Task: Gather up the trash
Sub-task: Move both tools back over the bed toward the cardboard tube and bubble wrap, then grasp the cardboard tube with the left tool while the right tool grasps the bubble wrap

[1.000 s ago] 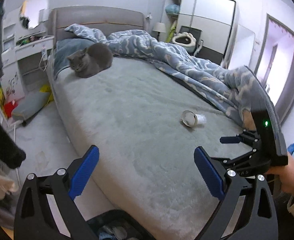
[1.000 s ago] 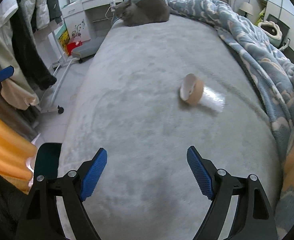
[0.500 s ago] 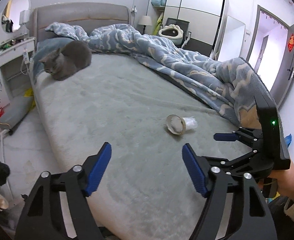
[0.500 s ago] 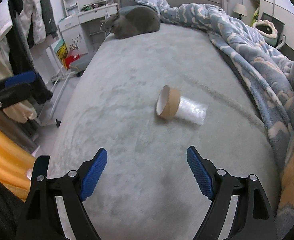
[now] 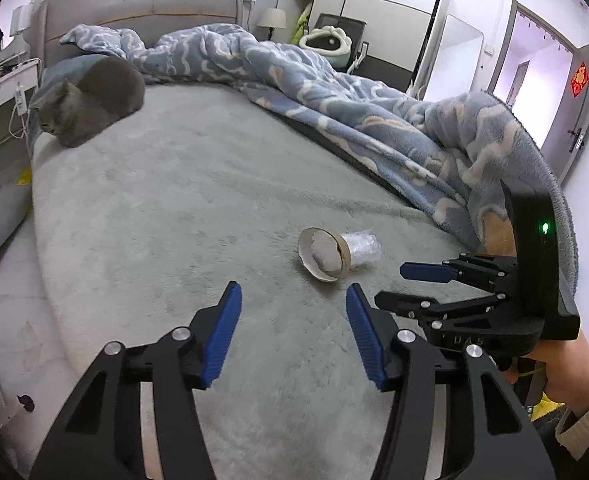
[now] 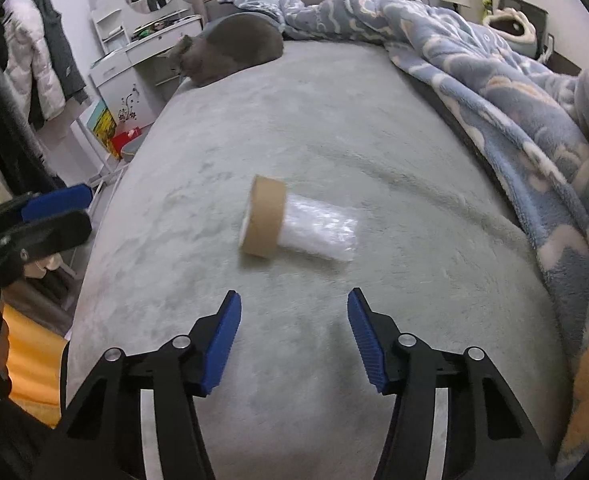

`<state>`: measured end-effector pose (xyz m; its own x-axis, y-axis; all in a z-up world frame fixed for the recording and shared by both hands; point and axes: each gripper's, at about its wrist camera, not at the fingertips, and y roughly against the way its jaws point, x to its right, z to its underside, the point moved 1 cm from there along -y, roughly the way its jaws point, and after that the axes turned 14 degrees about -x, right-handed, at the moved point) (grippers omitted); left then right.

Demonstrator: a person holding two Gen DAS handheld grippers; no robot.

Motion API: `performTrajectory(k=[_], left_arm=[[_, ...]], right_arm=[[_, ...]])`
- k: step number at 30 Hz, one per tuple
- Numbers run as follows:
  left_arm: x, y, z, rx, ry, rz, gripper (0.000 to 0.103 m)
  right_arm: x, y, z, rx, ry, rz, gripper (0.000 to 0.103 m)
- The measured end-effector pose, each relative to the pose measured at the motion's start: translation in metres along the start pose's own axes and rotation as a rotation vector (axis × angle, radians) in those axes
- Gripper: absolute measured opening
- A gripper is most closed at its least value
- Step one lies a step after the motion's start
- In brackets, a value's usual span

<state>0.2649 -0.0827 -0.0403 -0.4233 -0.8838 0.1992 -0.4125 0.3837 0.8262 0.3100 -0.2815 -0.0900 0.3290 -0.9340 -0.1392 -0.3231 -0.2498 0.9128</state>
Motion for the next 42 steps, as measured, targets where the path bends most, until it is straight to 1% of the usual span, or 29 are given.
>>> performTrajectory(k=[3,6,9,14,17,22,25,27,29,36,40,41,42], left_arm=[[0.003,-0.012,-0.005,-0.019,-0.005,0.011,0.054],[0.007,-0.022,-0.010,-0.031,-0.005,0.036,0.046],[0.014,-0.032,-0.014,-0.037,-0.015,0.050,0.044],[0.024,-0.047,-0.020,-0.047,-0.045,0.069,0.041],[0.028,-0.056,-0.026,-0.058,-0.052,0.094,0.038],[0.032,-0.071,-0.032,-0.073,-0.062,0.101,0.034],[0.033,-0.080,-0.034,-0.085,-0.062,0.080,0.033],[0.030,-0.085,-0.036,-0.094,-0.053,0.086,0.027],[0.029,-0.091,-0.037,-0.099,-0.039,0.111,0.021],[0.029,-0.091,-0.044,-0.083,-0.033,0.137,0.009],[0.025,-0.088,-0.046,-0.070,-0.023,0.131,0.008],[0.024,-0.086,-0.046,-0.065,-0.023,0.125,0.008],[0.022,-0.083,-0.047,-0.060,-0.024,0.118,0.008]], right_arm=[[0.010,0.000,-0.003,0.014,-0.033,-0.013,0.051],[0.018,-0.003,-0.005,0.028,-0.067,-0.034,0.050],[0.019,-0.009,-0.007,0.018,-0.072,-0.045,0.048],[0.026,-0.007,-0.009,0.036,-0.088,-0.041,0.047],[0.032,-0.010,-0.008,0.035,-0.103,-0.049,0.047],[0.035,-0.009,-0.009,0.045,-0.115,-0.067,0.047],[0.037,-0.011,-0.009,0.045,-0.121,-0.078,0.047],[0.037,-0.012,-0.009,0.043,-0.121,-0.079,0.047],[0.037,-0.012,-0.009,0.044,-0.120,-0.076,0.047],[0.043,-0.013,-0.009,0.037,-0.137,-0.071,0.047],[0.042,-0.014,-0.010,0.050,-0.147,-0.077,0.047],[0.041,-0.014,-0.011,0.052,-0.150,-0.081,0.053],[0.041,-0.014,-0.012,0.056,-0.150,-0.083,0.062]])
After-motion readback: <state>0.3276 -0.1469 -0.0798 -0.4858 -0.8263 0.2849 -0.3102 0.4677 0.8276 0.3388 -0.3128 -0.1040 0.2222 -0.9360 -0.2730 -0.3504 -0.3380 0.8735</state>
